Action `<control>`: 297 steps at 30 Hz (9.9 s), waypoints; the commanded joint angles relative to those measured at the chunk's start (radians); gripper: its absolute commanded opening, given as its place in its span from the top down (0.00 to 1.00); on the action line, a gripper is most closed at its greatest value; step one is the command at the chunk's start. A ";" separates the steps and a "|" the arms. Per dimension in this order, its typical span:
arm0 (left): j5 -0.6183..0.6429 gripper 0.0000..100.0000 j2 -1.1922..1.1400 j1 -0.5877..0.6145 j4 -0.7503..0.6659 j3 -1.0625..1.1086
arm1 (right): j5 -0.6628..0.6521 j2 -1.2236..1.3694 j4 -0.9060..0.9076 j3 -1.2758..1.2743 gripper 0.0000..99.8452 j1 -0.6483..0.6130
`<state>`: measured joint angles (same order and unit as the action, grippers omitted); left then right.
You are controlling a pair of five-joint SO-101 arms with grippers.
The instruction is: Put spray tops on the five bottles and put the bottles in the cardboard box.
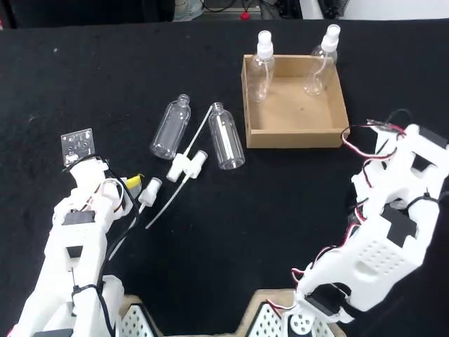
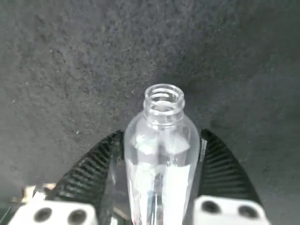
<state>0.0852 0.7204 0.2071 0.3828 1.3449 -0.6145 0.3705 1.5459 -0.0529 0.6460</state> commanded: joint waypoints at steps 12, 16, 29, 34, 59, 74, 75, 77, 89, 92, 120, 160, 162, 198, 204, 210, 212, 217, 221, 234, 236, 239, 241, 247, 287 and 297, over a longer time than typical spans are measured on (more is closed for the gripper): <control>-0.009 0.71 0.021 0.010 -0.020 -0.010 | 0.061 0.131 0.035 0.194 0.71 0.026; -0.009 0.71 0.021 0.010 -0.020 -0.010 | 0.061 0.150 0.132 0.262 0.69 0.028; -0.009 0.71 0.021 0.010 -0.020 -0.010 | 0.123 0.154 0.207 0.308 0.70 0.025; -0.009 0.71 0.021 0.010 -0.020 -0.010 | 0.133 0.156 0.207 0.308 0.70 0.025; -0.009 0.71 0.021 0.010 -0.020 -0.010 | 0.167 0.298 0.218 0.484 0.76 0.005; -0.009 0.71 0.021 0.010 -0.020 -0.010 | 0.167 0.240 0.221 0.486 0.79 0.006; -0.009 0.71 0.021 0.010 -0.020 -0.012 | 0.167 0.208 0.221 0.487 0.81 0.006; -0.009 0.71 0.021 0.010 -0.020 -0.012 | 0.167 0.130 0.221 0.486 0.82 0.005; -0.009 0.71 0.021 0.010 -0.020 -0.012 | 0.167 -0.200 0.213 0.467 0.79 0.012; -0.009 0.71 0.021 0.010 -0.020 -0.012 | 0.166 -0.278 0.166 0.369 0.78 0.012; -0.009 0.71 0.021 0.010 -0.020 -0.012 | 0.301 -1.257 -0.638 -0.967 0.78 -0.140; -0.009 0.71 0.021 0.010 -0.020 -0.012 | 0.384 -1.265 -0.611 -1.020 0.74 -0.055; -0.009 0.71 0.021 0.010 -0.020 -0.012 | 0.384 -1.265 -0.611 -1.020 0.74 -0.054; -0.037 0.71 0.023 0.022 0.058 -0.076 | 0.471 -1.264 -0.433 -0.759 0.82 -1.086; -0.170 0.71 0.009 -0.031 0.502 -0.381 | 0.450 -1.265 -0.437 -0.792 0.82 -1.096; -0.269 0.71 0.009 -0.151 0.632 -0.481 | 0.448 -1.265 -0.443 -0.823 0.82 -1.097; -0.293 0.71 0.003 -0.182 0.638 -0.479 | 0.448 -1.265 -0.446 -0.834 0.82 -1.097; -0.379 0.71 -0.147 -0.188 0.638 -0.532 | 0.448 -1.265 -0.445 -0.840 0.82 -1.092; -0.376 0.71 -0.327 -0.186 0.638 -0.642 | 0.448 -1.265 -0.443 -0.842 0.82 -1.092; -0.480 0.71 -0.585 -0.191 0.637 -0.754 | 0.448 -1.265 -0.440 -0.843 0.82 -1.091; -0.480 0.71 -0.588 -0.194 0.631 -0.756 | 0.448 -1.265 -0.440 -0.843 0.82 -1.091; -0.480 0.75 -0.589 -0.199 0.634 -0.756 | 0.448 -1.265 -0.446 -0.857 0.82 -1.091; -0.480 0.84 -0.589 -0.209 0.634 -0.751 | 0.448 -1.265 -0.446 -0.862 0.82 -1.091; -0.480 0.87 -0.585 -0.237 0.634 -0.746 | 0.448 -1.265 -0.446 -0.862 0.82 -1.091; -0.321 0.87 -0.021 -0.064 0.842 -0.860 | 0.448 -1.265 -0.486 -0.862 0.82 -1.099; -0.124 0.87 0.466 -0.065 0.701 -0.730 | 0.446 -1.463 -0.534 -0.863 0.82 -1.327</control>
<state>-0.1097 1.0426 0.1366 1.1653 0.5838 -0.1649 -0.9996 1.0411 -0.9244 -0.6030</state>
